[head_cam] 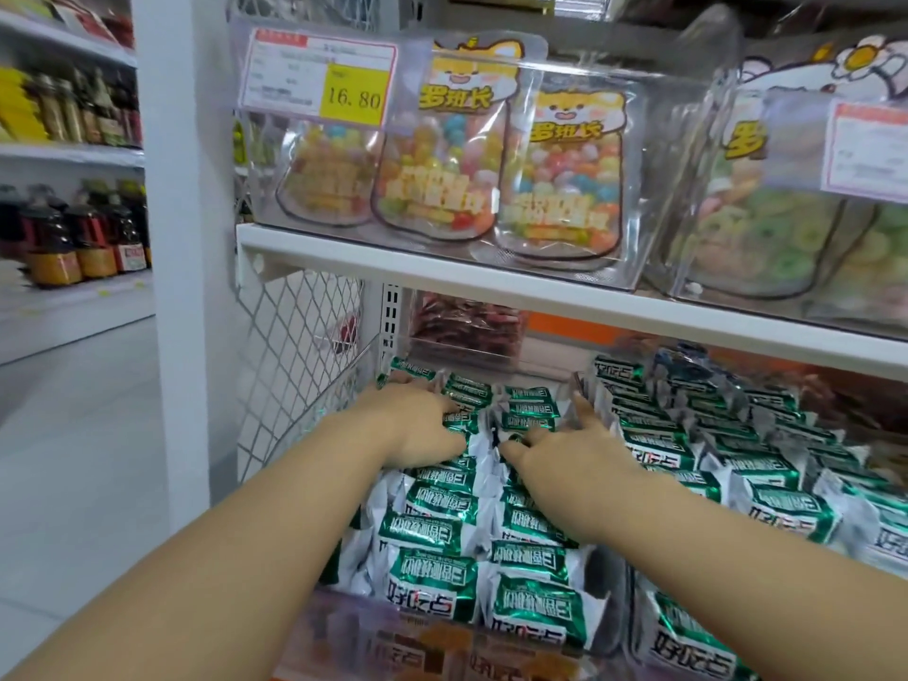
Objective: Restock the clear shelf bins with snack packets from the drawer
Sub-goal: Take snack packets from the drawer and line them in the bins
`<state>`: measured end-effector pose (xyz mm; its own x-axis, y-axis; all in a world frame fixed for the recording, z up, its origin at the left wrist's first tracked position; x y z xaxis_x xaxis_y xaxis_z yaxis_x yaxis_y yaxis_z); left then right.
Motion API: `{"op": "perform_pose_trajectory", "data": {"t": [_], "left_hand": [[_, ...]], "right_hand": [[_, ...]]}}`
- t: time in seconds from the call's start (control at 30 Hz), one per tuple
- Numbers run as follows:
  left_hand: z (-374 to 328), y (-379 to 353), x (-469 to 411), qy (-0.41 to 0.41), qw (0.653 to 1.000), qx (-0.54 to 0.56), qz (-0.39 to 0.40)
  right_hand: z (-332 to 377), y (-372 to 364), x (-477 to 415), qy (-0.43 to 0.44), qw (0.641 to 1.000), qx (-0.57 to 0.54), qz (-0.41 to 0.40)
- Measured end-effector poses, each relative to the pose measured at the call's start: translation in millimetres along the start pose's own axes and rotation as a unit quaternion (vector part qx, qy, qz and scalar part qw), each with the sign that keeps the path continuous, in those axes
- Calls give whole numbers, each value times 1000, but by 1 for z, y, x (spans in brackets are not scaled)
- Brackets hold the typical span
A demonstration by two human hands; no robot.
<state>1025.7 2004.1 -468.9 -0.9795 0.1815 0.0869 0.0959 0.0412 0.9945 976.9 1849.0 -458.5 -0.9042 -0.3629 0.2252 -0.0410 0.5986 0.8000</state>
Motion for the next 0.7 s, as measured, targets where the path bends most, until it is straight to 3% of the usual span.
{"op": "perform_pose_trajectory", "data": {"t": [0.1,0.23,0.47,0.7], "left_hand": [[-5,-3,6,-5,997,-59,-39],[-12,-8,2,-35,993,-84,-76],[-20,-18,-3,-67,994,-60,-65],[-20,-15,-7,-40,996,-56,-48]], "right_hand": [[2,0,2,21,999,24,14],[-5,7,-5,-7,997,-74,-3],[0,11,-31,-24,984,-158,75],[-6,1,-42,-89,974,-205,21]]}}
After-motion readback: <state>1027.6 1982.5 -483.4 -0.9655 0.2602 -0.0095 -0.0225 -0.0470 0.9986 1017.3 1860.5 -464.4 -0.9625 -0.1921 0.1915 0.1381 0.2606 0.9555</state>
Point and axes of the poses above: each hand's wrist, its own x-axis away from the middle knuckle, its own y-axis out of the back of the hand, z = x × y, the point moved 1 cm from there along -x, towards the middle knuckle, and after that the axes turned 6 degrees about y, right-handed, at the moved point
